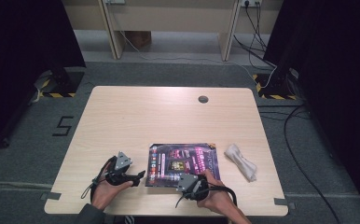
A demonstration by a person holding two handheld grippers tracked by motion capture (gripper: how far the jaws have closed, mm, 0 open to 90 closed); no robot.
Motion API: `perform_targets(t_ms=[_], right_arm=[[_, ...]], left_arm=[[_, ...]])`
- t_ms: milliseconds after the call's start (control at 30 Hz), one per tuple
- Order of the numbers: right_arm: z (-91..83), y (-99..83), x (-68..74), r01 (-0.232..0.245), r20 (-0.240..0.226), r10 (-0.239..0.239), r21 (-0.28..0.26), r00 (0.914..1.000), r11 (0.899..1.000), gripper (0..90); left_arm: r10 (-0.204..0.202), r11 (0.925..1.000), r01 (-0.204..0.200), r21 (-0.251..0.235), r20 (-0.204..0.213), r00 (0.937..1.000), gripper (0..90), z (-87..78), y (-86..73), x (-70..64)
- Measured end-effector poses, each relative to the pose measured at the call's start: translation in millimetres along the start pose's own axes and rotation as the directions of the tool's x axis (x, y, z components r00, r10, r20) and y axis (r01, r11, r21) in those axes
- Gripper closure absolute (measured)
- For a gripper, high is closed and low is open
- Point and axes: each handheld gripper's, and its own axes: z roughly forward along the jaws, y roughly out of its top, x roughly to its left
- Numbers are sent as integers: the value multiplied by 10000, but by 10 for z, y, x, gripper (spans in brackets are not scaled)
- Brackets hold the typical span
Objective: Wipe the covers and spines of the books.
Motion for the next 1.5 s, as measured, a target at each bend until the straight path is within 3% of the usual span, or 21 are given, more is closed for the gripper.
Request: perform_targets(t_ms=[233, 400, 567, 800, 933, 1100, 1233, 1433, 1500], right_arm=[[-46, -72, 24, -528, -238, 526, -53, 9983, 9986, 638], [-168, -203, -23, -942, 337, 946, -130, 9949, 9955, 611], [-244, -353, -79, -1963, 611, 1973, -227, 9784, 9803, 526], [-284, -534, -86, -2663, 992, 2644, 57, 9593, 9639, 448], [-294, -605, -63, -2780, 974, 2750, 184, 9565, 9604, 435], [-305, -636, -32, -2417, 1229, 2342, 502, 9644, 9690, 424], [-306, -656, -52, -2564, 1293, 2482, 508, 9600, 9652, 420], [-292, -665, -170, -2631, 2222, 2392, 848, 9452, 9610, 413], [-273, -653, -205, -2566, 2251, 2316, 883, 9464, 9625, 409]], left_arm=[[373, 9992, -371, -152, 111, 9992, 196, 38, 60, -70], [573, 9982, -570, -211, 166, 9982, 193, 79, 109, -114], [794, 9965, -790, -257, 127, 9968, 194, 134, 175, -147], [1282, 9917, -1281, -84, 176, 9916, 197, 300, 288, -234], [1441, 9896, -1441, -19, 293, 9891, 203, 385, 309, -279], [1806, 9835, -1806, -22, 304, 9831, 220, 386, 310, -305], [1666, 9858, -1675, 99, 582, 9843, 273, 352, 285, -325], [1404, 9895, -1431, 221, 947, 9855, 379, 217, 187, -440], [1356, 9894, -1402, 383, 1021, 9855, 386, 176, 170, -461]])
